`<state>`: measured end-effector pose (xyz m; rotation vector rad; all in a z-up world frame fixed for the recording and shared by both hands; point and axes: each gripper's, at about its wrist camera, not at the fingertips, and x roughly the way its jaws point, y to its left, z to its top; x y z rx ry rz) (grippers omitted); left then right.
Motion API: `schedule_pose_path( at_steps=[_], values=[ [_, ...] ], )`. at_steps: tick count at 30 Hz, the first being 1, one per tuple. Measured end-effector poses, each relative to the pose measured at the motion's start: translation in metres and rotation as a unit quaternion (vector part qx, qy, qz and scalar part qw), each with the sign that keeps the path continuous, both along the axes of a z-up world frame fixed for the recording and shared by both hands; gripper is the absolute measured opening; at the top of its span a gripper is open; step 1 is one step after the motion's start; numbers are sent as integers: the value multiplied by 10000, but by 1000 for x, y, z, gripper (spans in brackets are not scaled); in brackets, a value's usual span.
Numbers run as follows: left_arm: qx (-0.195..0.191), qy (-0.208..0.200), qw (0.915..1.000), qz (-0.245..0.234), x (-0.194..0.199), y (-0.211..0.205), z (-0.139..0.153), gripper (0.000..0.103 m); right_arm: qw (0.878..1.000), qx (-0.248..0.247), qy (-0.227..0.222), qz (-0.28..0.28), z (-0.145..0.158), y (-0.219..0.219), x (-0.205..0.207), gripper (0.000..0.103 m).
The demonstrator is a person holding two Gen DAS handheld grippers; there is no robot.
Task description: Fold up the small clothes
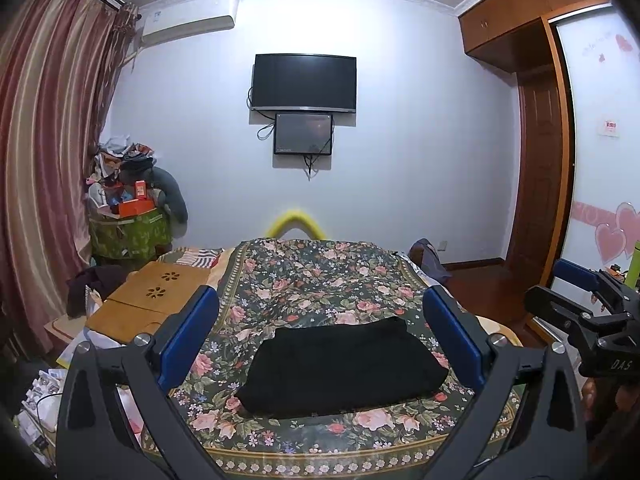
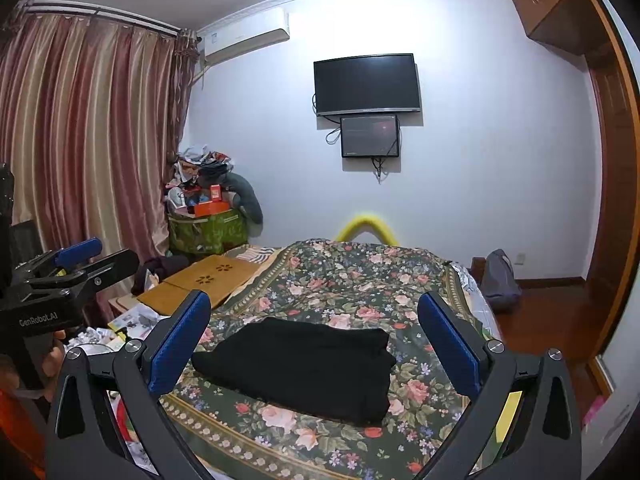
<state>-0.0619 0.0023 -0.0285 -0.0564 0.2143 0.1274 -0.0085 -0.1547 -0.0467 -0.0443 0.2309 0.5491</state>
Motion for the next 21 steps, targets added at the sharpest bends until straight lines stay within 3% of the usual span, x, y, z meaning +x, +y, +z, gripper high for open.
schedule_pose_path(
  at_steps=[21],
  values=[
    [-7,58,10000,-62,5,2,0,103,10000,17,83,-23,2,-4,1,103]
  ],
)
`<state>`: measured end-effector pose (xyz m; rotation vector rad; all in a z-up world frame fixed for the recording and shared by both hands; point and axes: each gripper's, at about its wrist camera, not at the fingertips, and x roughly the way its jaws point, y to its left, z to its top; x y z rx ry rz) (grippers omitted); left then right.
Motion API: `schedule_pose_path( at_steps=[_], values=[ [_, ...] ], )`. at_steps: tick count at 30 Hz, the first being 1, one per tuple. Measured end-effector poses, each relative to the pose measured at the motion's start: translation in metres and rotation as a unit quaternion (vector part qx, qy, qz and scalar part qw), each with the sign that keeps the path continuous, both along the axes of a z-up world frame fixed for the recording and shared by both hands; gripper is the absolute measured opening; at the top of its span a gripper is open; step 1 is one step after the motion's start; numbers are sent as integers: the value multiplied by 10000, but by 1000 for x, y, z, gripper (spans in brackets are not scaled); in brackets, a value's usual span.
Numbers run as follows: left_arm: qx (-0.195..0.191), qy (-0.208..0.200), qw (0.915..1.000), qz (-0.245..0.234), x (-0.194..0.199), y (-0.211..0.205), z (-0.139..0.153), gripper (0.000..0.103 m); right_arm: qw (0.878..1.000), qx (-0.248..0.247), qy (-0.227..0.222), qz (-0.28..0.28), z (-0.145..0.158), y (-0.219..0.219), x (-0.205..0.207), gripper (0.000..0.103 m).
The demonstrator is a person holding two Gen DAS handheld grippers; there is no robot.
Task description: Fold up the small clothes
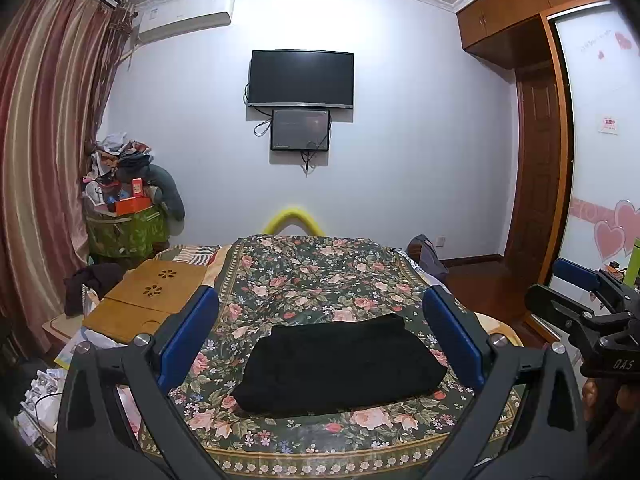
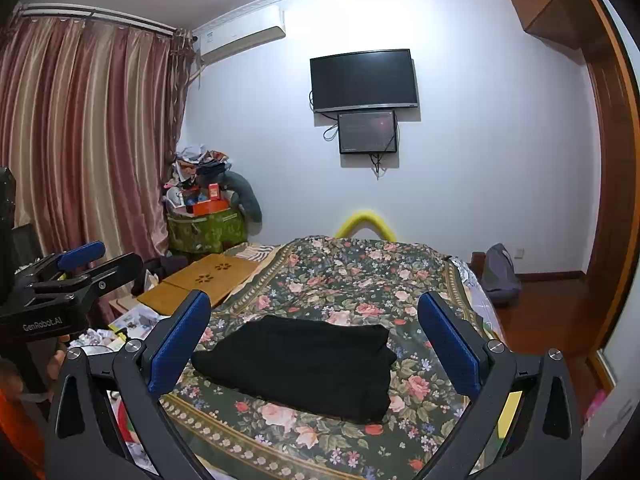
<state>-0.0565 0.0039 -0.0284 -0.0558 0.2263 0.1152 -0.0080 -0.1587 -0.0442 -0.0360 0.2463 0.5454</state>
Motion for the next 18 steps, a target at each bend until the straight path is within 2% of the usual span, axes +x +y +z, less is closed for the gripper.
schedule_pose_path(
  at_steps=[18],
  values=[
    [39,1,10000,-59,-1,2,-2,103,10000,33,42,-20,0,0,0,103]
  ],
)
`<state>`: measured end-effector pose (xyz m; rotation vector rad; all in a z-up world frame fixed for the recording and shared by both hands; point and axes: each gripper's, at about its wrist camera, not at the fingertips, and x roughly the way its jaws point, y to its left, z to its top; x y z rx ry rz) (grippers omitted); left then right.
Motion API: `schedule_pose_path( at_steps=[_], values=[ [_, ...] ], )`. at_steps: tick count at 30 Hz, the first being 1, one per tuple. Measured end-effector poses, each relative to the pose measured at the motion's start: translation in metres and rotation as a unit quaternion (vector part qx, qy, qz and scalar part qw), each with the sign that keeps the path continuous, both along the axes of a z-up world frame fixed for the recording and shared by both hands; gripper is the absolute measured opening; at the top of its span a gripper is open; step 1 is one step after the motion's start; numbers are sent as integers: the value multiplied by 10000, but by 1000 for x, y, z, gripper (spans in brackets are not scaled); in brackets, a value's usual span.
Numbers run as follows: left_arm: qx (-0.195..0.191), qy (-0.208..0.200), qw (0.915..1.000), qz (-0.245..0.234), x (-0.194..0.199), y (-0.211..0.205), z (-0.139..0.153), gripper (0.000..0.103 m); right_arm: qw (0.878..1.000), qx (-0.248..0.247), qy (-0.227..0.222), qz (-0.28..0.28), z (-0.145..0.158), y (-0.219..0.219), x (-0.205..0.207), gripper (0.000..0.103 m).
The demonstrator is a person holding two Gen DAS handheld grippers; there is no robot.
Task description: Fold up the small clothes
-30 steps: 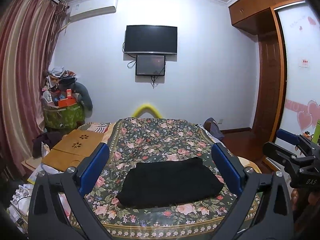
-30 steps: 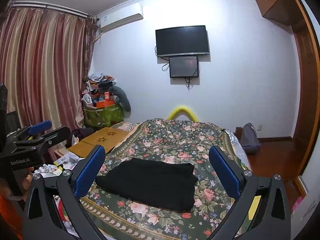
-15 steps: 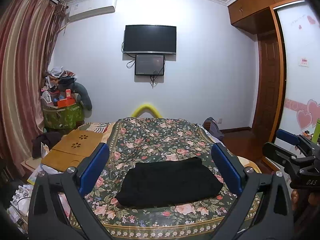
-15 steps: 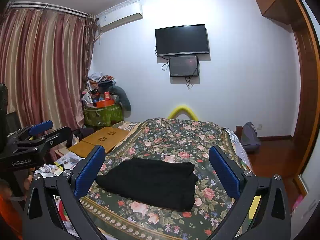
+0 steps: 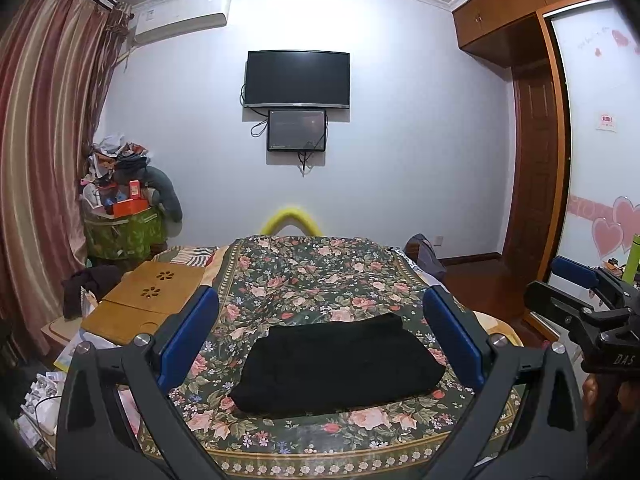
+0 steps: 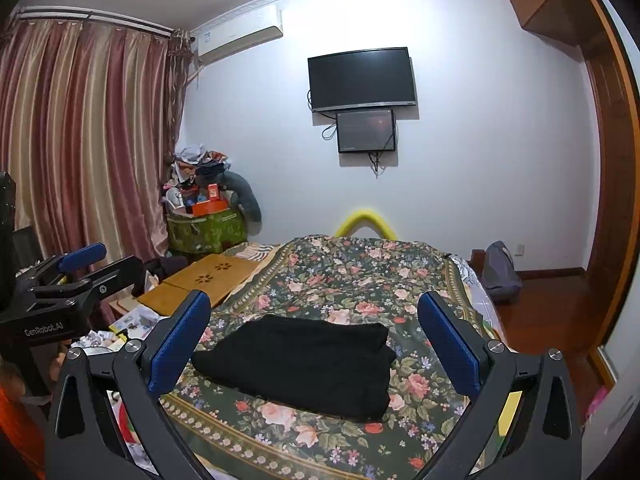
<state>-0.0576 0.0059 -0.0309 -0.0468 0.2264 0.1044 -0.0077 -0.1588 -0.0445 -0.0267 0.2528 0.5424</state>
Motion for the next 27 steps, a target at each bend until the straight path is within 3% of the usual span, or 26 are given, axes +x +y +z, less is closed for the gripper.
schedule_pose_path(
  at_steps=[27],
  values=[
    [-72,139,9996,-253,5,1,-1,103,10000,19,34,-4,-2,-1,1,103]
  ],
)
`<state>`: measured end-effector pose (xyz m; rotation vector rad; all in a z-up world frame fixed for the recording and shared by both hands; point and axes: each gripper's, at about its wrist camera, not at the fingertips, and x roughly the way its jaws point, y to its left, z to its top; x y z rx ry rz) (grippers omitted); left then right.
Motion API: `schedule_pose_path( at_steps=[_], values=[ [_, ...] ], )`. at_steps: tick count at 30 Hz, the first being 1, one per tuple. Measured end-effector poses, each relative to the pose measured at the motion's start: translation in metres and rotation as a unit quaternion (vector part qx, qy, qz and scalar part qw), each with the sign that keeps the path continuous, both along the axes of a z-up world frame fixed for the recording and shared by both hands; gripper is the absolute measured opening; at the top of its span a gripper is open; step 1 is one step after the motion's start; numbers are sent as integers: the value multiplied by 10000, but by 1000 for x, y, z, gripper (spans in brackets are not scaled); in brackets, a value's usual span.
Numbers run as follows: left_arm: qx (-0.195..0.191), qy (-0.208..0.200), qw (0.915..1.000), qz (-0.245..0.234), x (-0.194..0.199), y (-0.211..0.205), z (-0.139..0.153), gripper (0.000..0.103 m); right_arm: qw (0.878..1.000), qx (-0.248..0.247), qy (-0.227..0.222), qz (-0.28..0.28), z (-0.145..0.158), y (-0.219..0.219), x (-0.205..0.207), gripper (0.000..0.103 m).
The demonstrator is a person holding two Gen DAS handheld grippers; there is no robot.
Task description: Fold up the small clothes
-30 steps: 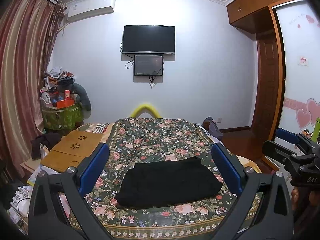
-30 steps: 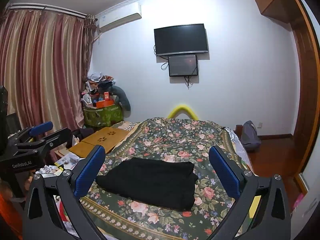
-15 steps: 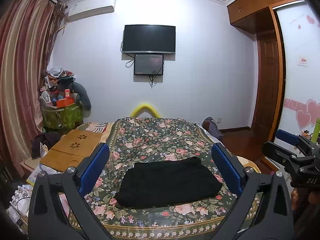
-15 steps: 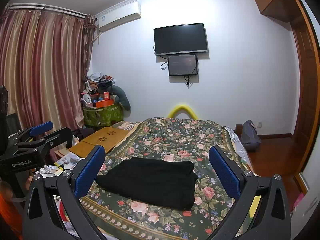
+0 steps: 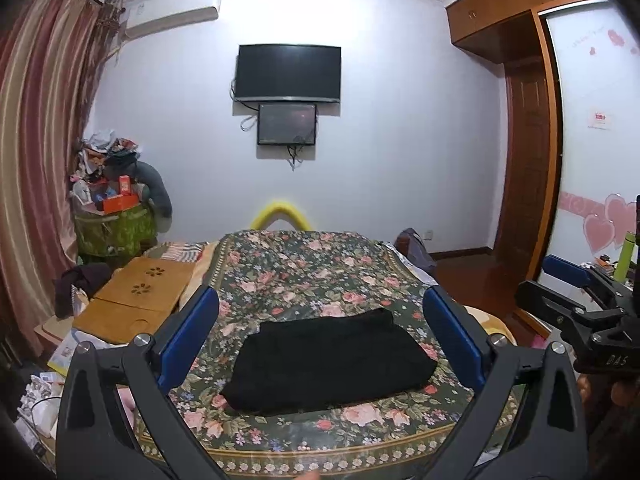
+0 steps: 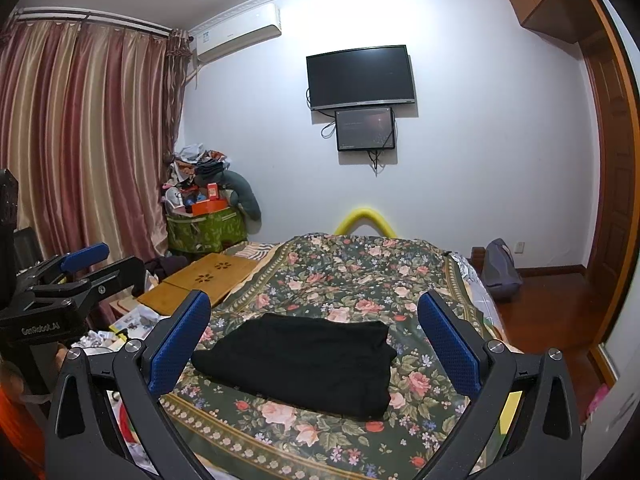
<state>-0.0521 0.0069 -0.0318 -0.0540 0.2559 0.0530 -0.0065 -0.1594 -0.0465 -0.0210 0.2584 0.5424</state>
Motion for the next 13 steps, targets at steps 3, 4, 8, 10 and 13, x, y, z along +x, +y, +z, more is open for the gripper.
schedule_pose_path(
  at_steps=[3,4,8,10,13],
  values=[
    [-37,24,10000,37,1,1,-2,103,10000,5,12,-10,-1,-1,1,103],
    [-38,29,10000,45,2,1,-2,103,10000,4,13,-8,-2,-1,1,103],
    [-105,63,9999,-7,3,2,-3,103,10000,10,28,-12,-2,-1,1,103],
    [-102,49,9999,0,4,2,-3,103,10000,14,42,-18,-3,-1,1,103],
    [-57,56,10000,9,5,0,-4,103,10000,22,77,-21,-4,0,2,103]
  ],
)
